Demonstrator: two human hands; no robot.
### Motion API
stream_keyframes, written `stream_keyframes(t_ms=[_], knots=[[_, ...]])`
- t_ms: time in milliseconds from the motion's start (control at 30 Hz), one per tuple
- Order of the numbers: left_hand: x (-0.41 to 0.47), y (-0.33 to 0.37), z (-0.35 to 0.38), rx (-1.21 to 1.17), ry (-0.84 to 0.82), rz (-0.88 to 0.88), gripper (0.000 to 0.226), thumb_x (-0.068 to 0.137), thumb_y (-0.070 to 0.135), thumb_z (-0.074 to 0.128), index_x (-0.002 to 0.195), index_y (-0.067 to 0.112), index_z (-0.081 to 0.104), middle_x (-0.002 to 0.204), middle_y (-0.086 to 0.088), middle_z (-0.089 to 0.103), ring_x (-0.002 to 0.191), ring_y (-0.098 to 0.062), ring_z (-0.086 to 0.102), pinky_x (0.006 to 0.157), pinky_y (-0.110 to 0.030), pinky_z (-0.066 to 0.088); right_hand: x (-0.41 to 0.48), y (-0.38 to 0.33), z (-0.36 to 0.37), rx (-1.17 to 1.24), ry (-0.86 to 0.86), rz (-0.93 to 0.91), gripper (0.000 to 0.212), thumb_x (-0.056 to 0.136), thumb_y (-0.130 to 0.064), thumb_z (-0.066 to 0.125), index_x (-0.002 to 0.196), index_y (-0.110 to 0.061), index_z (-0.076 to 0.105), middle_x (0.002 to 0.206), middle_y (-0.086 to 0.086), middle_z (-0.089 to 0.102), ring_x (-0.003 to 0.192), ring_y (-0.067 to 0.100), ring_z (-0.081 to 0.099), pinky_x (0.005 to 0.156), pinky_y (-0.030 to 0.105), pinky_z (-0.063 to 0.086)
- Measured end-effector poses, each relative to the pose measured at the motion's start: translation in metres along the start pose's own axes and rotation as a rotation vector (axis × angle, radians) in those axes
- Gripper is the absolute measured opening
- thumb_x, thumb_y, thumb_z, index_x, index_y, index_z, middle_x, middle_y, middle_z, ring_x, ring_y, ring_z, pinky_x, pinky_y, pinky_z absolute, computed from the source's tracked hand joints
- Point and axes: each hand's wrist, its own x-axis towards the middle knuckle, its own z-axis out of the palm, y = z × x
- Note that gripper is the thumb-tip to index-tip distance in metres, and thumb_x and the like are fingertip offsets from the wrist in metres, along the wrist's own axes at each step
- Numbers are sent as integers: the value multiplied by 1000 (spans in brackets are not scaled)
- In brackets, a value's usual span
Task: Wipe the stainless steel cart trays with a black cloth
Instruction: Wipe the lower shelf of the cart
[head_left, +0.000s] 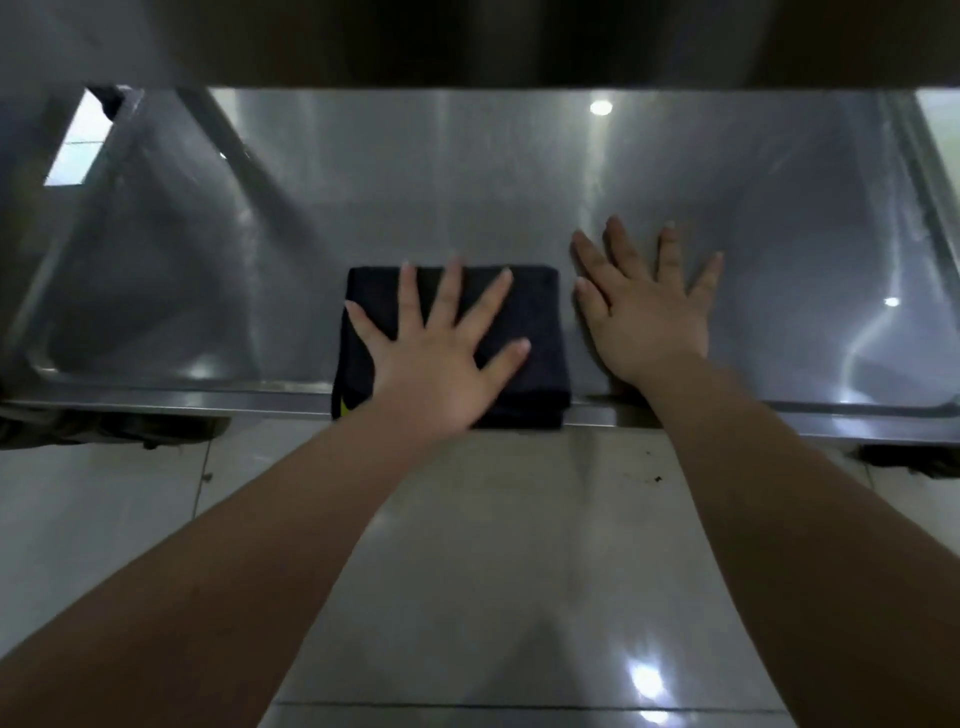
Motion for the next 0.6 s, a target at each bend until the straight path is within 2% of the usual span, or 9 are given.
stream_keyframes(t_ms=[100,233,333,533,600], knots=[[42,-18,-9,33,-5,-61,69,76,87,-1,138,64,-21,163,11,-16,148,-34,-16,100,-77,-14,3,0,3,-28,-19,-2,62,88,-68,-4,147,-52,-14,162,-13,-14,148,36,-15,109,72,-8],[90,-31,-24,70,-44,15,69,81,85,5,143,61,-15,164,9,-15,148,-36,-14,102,-78,-11,8,2,3,-76,-55,-22,78,76,-84,-4,146,-52,-20,162,-13,-18,147,37,-18,107,74,-8],[102,-29,-27,81,-45,46,69,83,83,6,145,59,-13,164,9,-14,148,-37,-15,103,-78,-9,10,1,0,-72,-63,-8,82,73,-88,-3,145,-53,-19,161,-14,-19,147,36,-19,107,74,-7],[20,-52,-17,78,-59,177,75,73,89,-3,141,62,-20,164,9,-13,148,-35,-15,104,-78,-8,10,-1,0,-51,-35,-2,80,73,-89,-2,145,-56,-15,162,-15,-15,148,35,-16,109,73,-6],[-9,-74,-17,86,-60,174,75,72,90,0,140,63,-20,163,11,-15,148,-33,-15,106,-77,-7,10,1,1,-43,-23,2,81,72,-90,0,145,-57,-13,162,-15,-13,148,35,-14,109,72,-7]])
